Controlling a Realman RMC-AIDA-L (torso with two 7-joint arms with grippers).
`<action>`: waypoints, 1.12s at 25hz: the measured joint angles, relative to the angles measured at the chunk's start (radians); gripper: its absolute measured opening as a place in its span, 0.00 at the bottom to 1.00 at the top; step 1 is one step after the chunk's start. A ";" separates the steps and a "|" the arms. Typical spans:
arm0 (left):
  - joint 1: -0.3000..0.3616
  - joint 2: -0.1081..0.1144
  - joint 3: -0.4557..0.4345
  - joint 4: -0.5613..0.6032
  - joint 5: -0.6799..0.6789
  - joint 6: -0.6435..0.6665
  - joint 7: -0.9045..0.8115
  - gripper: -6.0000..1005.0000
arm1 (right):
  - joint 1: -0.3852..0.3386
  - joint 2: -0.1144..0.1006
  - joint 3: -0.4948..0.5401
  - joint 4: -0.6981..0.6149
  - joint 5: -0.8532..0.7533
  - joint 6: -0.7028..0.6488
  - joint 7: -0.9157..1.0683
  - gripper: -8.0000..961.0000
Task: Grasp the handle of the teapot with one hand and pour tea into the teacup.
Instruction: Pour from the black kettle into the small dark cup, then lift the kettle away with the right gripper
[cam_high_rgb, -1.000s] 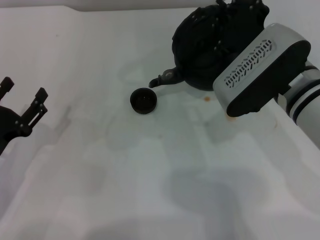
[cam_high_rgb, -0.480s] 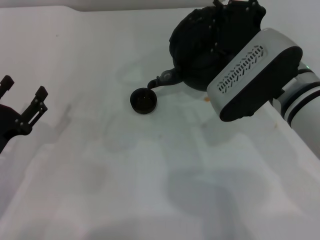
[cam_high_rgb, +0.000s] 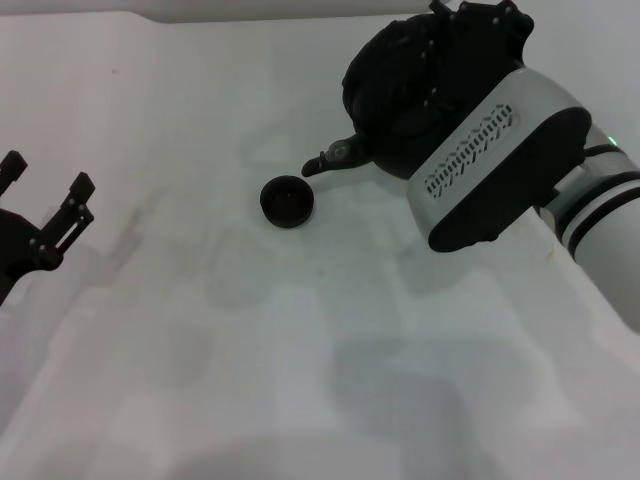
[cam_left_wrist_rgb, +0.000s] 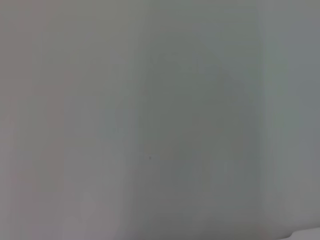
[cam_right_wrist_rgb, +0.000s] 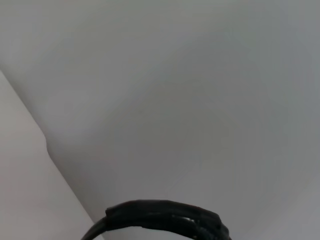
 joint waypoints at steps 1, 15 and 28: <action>0.000 0.000 0.000 0.000 0.000 0.000 0.000 0.82 | 0.001 0.000 -0.002 -0.001 0.000 -0.003 -0.003 0.12; -0.003 0.000 0.000 -0.003 0.000 0.012 0.000 0.81 | 0.011 0.000 -0.039 -0.003 0.000 -0.062 -0.034 0.12; -0.010 0.000 0.000 0.001 0.000 0.014 0.000 0.81 | 0.022 0.000 -0.038 -0.014 0.001 -0.066 -0.035 0.12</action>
